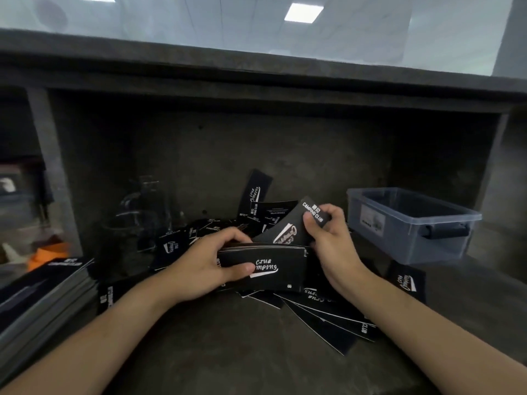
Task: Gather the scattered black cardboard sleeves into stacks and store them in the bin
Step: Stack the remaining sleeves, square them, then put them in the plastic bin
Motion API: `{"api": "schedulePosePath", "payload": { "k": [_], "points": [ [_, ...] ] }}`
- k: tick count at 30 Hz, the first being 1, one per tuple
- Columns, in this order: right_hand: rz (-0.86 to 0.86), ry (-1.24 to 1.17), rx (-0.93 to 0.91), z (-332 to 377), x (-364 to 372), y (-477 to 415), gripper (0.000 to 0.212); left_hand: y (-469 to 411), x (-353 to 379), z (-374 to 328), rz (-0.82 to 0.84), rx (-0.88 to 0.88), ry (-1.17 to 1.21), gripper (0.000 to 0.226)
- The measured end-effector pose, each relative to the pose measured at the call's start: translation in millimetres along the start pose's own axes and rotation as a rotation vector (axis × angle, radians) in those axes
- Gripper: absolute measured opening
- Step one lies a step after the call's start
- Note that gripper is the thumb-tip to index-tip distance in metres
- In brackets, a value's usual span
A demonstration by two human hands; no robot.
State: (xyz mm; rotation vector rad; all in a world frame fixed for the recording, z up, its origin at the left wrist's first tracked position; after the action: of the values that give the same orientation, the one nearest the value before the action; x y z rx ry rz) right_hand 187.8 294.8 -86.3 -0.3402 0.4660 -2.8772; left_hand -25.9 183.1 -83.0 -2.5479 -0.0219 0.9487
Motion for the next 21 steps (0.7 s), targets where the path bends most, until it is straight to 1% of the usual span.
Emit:
{"api": "schedulePosePath", "payload": {
  "k": [1,2,3,5,6,7,8,9,11,12,13,14,15,16,17,18,20,21],
  "points": [
    [0.045,-0.010,0.052,0,1,3,0.012,1,0,-1,-0.006,-0.011,0.014,0.038],
    [0.087,0.028,0.093,-1,-1,4,0.010,1,-1,-1,-0.007,-0.020,0.016,0.044],
    [0.139,0.135,0.096,2,-4,6,0.011,2,-1,-2,-0.003,-0.023,0.005,0.052],
    [0.227,0.459,-0.021,10,-13,7,0.015,3,-1,-4,-0.010,-0.002,-0.038,0.061],
    [0.245,0.556,-0.078,14,-14,9,0.013,3,-1,-6,-0.019,0.016,-0.056,0.060],
    [0.275,0.599,-0.122,21,-15,14,0.011,3,0,-8,-0.027,0.034,-0.062,0.057],
    [0.309,0.616,-0.125,21,-16,15,0.017,2,1,-9,-0.031,0.048,-0.060,0.055],
    [0.384,0.626,-0.098,25,-13,21,0.028,3,1,-11,-0.028,0.060,-0.066,0.052],
    [0.562,0.685,0.056,24,-11,31,0.053,3,0,-12,-0.004,0.077,-0.122,0.048],
    [0.603,0.672,0.133,22,-11,32,0.061,4,0,-12,0.016,0.078,-0.158,0.047],
    [0.611,0.669,0.173,25,-11,34,0.064,4,0,-12,0.035,0.070,-0.189,0.047],
    [0.595,0.667,0.145,26,-13,30,0.065,4,0,-12,0.047,0.058,-0.212,0.047],
    [0.544,0.667,0.074,29,-13,26,0.060,4,0,-13,0.050,0.049,-0.232,0.047],
    [0.459,0.696,-0.003,29,-19,19,0.047,3,0,-12,0.049,0.045,-0.250,0.046],
    [0.415,0.749,-0.025,31,-26,14,0.031,3,0,-12,0.047,0.044,-0.266,0.044],
    [0.440,0.845,0.020,31,-35,9,0.032,2,-1,-12,0.047,0.044,-0.276,0.041],
    [0.635,1.095,0.236,35,-50,13,0.076,2,-3,-11,0.050,0.034,-0.280,0.037],
    [0.715,1.181,0.327,37,-56,14,0.093,2,-4,-9,0.048,0.026,-0.283,0.035]
  ]
}}
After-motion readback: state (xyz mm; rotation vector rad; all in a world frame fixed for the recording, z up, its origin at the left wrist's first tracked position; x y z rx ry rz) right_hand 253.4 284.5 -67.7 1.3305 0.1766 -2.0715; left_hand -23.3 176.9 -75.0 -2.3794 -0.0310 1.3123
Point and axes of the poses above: each hand's wrist, its own y-axis away from the middle knuckle, its own x-axis out of the palm, z = x × y, the point moved 2 cm from there along -y, towards the middle knuckle, and after that the axes turned 1 degree about z, right-handed, at the moved point
